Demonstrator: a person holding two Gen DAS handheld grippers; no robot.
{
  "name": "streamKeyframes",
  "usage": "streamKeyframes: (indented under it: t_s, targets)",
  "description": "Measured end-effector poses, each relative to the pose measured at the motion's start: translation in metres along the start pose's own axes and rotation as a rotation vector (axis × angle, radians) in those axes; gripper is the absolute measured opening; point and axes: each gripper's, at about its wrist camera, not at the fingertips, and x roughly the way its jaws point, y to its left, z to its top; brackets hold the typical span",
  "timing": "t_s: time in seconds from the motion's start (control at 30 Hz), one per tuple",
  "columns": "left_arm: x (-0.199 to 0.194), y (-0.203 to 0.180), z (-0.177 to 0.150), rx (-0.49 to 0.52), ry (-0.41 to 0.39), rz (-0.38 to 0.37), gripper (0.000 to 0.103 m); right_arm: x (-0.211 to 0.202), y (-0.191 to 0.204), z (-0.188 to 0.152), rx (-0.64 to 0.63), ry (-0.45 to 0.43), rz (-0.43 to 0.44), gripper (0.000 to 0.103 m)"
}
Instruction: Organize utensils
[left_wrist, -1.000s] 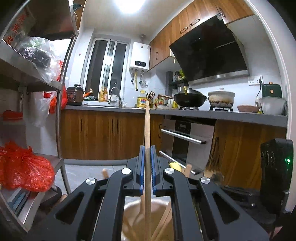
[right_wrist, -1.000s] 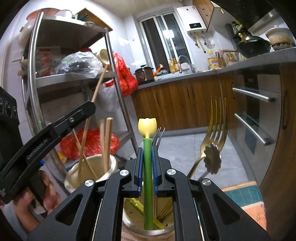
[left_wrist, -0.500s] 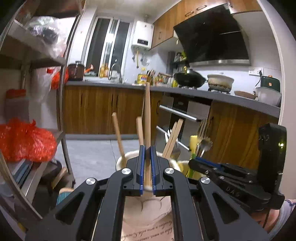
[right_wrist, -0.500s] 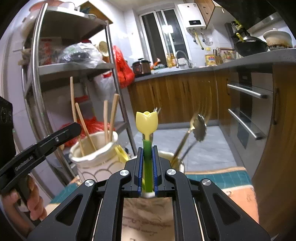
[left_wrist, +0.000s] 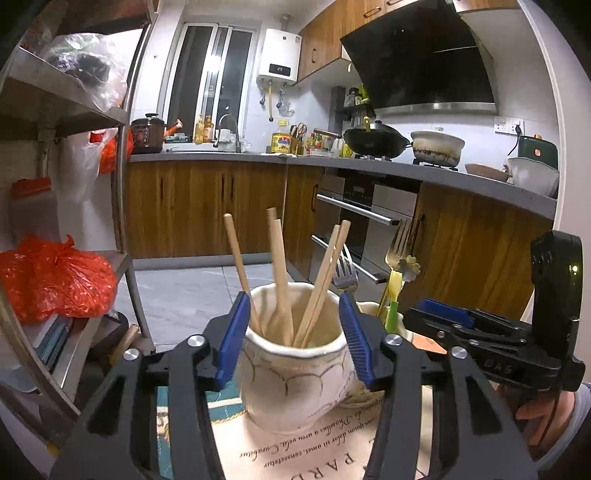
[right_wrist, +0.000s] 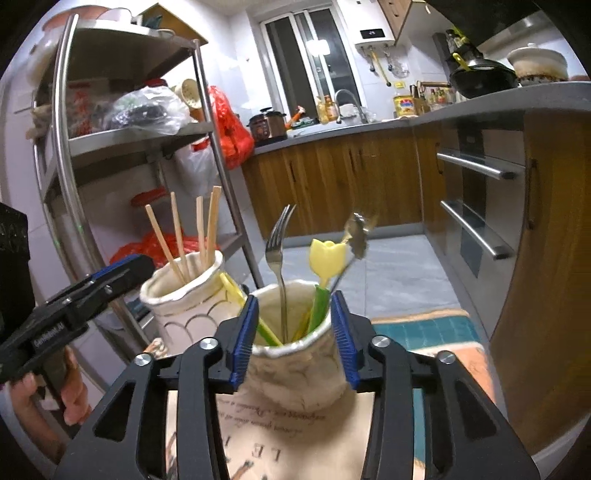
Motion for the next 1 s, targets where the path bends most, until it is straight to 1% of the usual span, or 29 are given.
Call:
streamKeyframes:
  t_s: [0.03, 0.07, 0.1, 0.13, 0.2, 0.27, 0.3, 0.37, 0.4, 0.43, 0.47, 0.57, 0.77, 0.87, 1.0]
  targets:
    - [-0.004, 0.0, 0.0, 0.001, 0.005, 0.001, 0.056, -0.004, -0.001, -0.002, -0.001, 0.002, -0.004, 0.049]
    - [-0.009, -0.001, -0.002, 0.005, 0.013, 0.009, 0.065, -0.01, -0.001, -0.005, -0.004, 0.003, -0.007, 0.052]
    - [-0.013, -0.001, -0.004, 0.007, 0.017, 0.018, 0.069, -0.016, -0.002, -0.008, -0.008, 0.004, -0.009, 0.054]
    - [-0.017, -0.001, -0.007, 0.009, 0.019, 0.025, 0.072, -0.022, -0.003, -0.011, -0.012, 0.005, -0.015, 0.059]
    - [-0.028, -0.001, -0.015, 0.015, 0.03, 0.028, 0.072, -0.029, -0.004, -0.015, -0.024, 0.009, -0.022, 0.065]
    - [-0.036, 0.0, -0.021, 0.011, 0.04, 0.033, 0.074, -0.038, -0.003, -0.021, -0.045, 0.015, -0.032, 0.079]
    - [-0.041, 0.0, -0.026, 0.003, 0.044, 0.036, 0.077, -0.042, -0.002, -0.024, -0.059, 0.017, -0.034, 0.082]
    - [-0.051, 0.002, -0.035, -0.013, 0.046, 0.046, 0.089, -0.048, 0.001, -0.028, -0.089, 0.015, -0.04, 0.09]
    - [-0.053, 0.002, -0.038, -0.015, 0.045, 0.053, 0.092, -0.052, 0.004, -0.031, -0.111, 0.012, -0.045, 0.092]
    - [-0.057, 0.002, -0.042, -0.015, 0.044, 0.059, 0.096, -0.053, 0.005, -0.03, -0.122, 0.009, -0.048, 0.094]
    - [-0.059, 0.001, -0.044, -0.016, 0.042, 0.064, 0.097, -0.056, 0.008, -0.033, -0.142, 0.003, -0.05, 0.095]
    - [-0.064, -0.002, -0.052, -0.013, 0.045, 0.071, 0.097, -0.063, 0.016, -0.039, -0.19, -0.016, -0.058, 0.098]
    - [-0.07, -0.011, -0.065, 0.04, 0.014, 0.096, 0.097, -0.068, 0.024, -0.05, -0.277, -0.055, -0.093, 0.098]
    - [-0.068, -0.011, -0.068, 0.047, 0.025, 0.106, 0.097, -0.072, 0.022, -0.049, -0.27, -0.076, -0.086, 0.098]
    - [-0.07, -0.009, -0.068, 0.037, 0.017, 0.105, 0.097, -0.071, 0.018, -0.047, -0.248, -0.071, -0.074, 0.098]
